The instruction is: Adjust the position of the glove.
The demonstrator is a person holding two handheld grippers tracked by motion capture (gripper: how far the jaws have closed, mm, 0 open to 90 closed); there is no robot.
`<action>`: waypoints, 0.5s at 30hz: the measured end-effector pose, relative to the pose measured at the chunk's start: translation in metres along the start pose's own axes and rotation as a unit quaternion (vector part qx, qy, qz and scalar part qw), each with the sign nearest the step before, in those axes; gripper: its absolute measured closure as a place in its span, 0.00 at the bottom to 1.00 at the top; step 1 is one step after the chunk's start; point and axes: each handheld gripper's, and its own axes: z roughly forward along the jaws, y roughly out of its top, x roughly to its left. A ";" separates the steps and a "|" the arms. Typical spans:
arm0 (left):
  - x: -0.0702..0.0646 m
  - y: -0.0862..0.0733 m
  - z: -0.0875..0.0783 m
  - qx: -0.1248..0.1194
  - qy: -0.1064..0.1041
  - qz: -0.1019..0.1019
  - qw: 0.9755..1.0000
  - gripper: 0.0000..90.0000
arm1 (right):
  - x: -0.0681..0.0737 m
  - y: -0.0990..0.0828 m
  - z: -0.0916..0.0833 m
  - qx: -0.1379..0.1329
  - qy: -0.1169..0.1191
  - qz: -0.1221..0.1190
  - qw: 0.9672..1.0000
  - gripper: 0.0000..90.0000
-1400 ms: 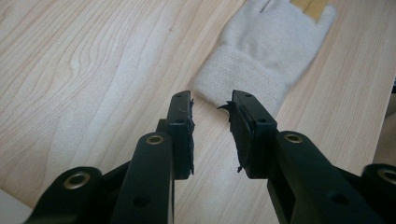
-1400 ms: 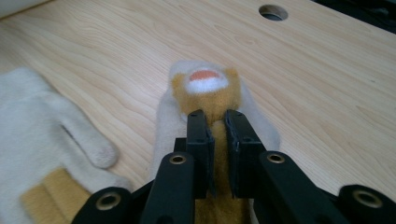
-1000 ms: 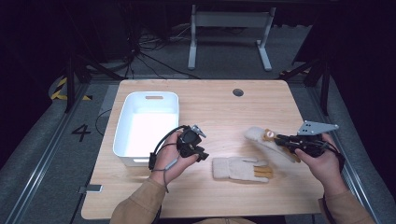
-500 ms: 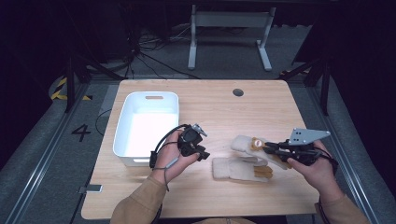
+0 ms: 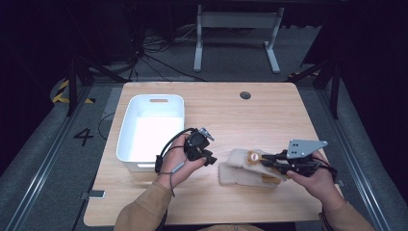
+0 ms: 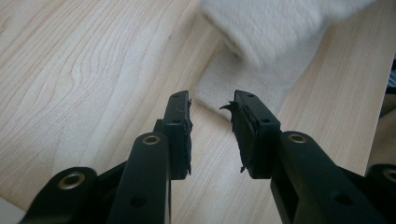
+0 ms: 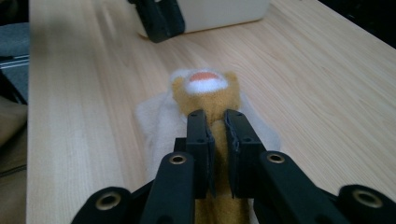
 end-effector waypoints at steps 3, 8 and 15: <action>0.000 0.000 0.001 0.001 -0.002 -0.001 1.000 0.76 | 0.003 0.000 0.008 0.000 0.017 -0.015 1.000 0.91; -0.001 0.000 0.003 0.004 -0.004 0.000 1.000 0.76 | 0.005 -0.004 0.019 0.010 0.038 -0.023 0.999 0.90; -0.005 0.000 0.005 0.012 -0.005 0.007 1.000 0.76 | 0.000 -0.018 0.034 0.039 0.057 -0.020 0.997 0.89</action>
